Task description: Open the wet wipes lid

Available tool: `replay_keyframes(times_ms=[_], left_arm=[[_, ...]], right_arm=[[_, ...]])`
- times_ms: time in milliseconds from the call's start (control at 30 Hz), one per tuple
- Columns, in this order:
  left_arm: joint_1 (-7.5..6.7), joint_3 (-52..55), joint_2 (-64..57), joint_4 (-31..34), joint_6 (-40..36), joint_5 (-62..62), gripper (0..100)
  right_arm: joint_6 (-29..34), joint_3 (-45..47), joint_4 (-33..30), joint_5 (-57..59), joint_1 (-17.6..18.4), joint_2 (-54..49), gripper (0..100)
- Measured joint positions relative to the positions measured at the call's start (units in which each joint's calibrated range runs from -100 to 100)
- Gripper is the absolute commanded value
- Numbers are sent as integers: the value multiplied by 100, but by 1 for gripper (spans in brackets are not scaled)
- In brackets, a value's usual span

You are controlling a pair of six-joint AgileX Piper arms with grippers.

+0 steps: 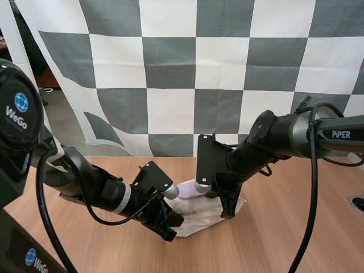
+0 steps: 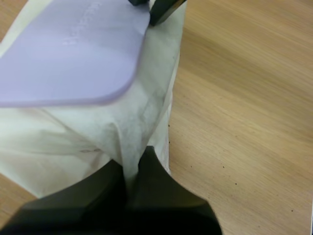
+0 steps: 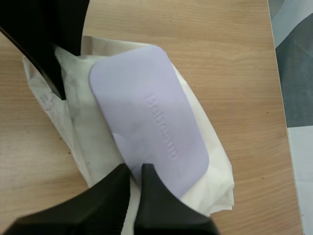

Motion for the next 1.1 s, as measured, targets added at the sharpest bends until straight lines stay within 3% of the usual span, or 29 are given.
replay_keyframes(times_ms=[133,700,1100], left_arm=[[0,0,0,-12,0,19,0],[0,0,0,15,0,55,0],[0,0,0,19,0,225,0]], right_arm=[[0,0,237,0,0,0,0],[0,-562,538,-269,0,0,0],[0,-595,1290,-868,0,157,0]])
